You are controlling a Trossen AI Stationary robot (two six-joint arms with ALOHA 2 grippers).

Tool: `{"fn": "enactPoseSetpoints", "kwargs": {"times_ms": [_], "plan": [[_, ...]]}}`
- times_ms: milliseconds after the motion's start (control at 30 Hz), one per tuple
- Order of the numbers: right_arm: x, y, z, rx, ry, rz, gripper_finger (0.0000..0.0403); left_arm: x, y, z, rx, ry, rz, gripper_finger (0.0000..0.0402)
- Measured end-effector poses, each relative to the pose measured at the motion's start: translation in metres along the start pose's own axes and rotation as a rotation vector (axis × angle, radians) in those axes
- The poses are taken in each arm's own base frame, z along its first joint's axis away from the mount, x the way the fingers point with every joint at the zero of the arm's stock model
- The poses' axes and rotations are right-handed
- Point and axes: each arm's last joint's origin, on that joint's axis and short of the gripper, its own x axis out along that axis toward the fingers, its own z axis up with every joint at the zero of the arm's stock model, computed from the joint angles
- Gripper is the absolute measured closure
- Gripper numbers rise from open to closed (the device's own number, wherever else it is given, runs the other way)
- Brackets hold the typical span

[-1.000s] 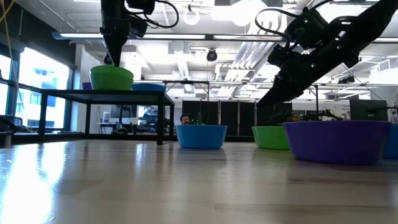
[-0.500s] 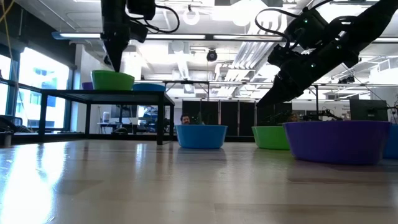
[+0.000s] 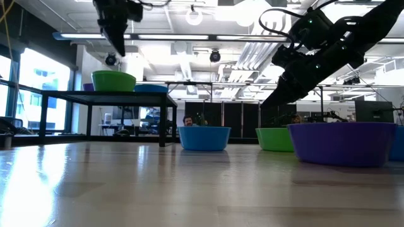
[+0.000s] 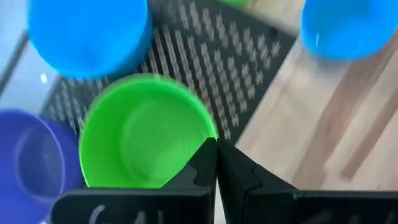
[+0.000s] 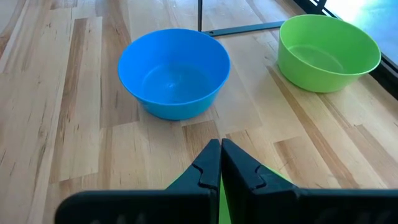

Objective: Pick & Place Mini bowls
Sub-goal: Stack the blue bowl on top of the blue bowl on the shelf

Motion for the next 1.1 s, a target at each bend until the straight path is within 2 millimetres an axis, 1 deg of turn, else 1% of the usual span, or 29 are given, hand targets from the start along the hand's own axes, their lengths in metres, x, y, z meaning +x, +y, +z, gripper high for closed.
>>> {"fn": "enactPoseSetpoints", "kwargs": {"times_ms": [133, 233, 367, 500, 600, 733, 800, 900, 1000, 1100], "plan": [[0.0, 0.0, 0.0, -0.008, 0.0, 0.0, 0.0401, -0.006, -0.008, -0.009, -0.008, -0.191, -0.017, 0.0397], [0.0, 0.0, 0.0, -0.008, 0.0, 0.0, 0.0402, 0.0, -0.016, -0.019, -0.018, -0.329, -0.048, 0.0397], [0.0, 0.0, 0.001, -0.008, -0.009, 0.002, 0.0401, 0.025, -0.031, -0.033, -0.004, -0.482, -0.132, 0.0397], [0.0, 0.002, 0.001, -0.008, -0.012, 0.032, 0.0402, 0.057, -0.049, -0.05, 0.028, -0.606, -0.224, 0.0397], [0.0, 0.006, 0.002, -0.019, -0.018, 0.033, 0.0401, 0.078, -0.064, -0.06, 0.049, -0.739, -0.287, 0.0397], [0.0, 0.011, 0.006, -0.022, -0.063, 0.01, 0.04, 0.098, -0.08, -0.078, 0.048, -0.887, -0.361, 0.0397], [-0.001, 0.012, 0.008, -0.013, -0.086, 0.01, 0.0398, 0.106, -0.086, -0.085, 0.059, -0.92, -0.397, 0.0397], [-0.001, 0.013, 0.011, 0.011, -0.11, 0.015, 0.0393, 0.114, -0.094, -0.093, 0.077, -0.885, -0.422, 0.0397], [-0.001, 0.013, 0.012, 0.023, -0.127, 0.007, 0.0387, 0.118, -0.1, -0.093, 0.065, -0.862, -0.432, 0.0397], [-0.001, 0.013, 0.013, 0.018, -0.133, -0.009, 0.0381, 0.122, -0.109, -0.085, 0.077, -0.827, -0.424, 0.0397]]}}
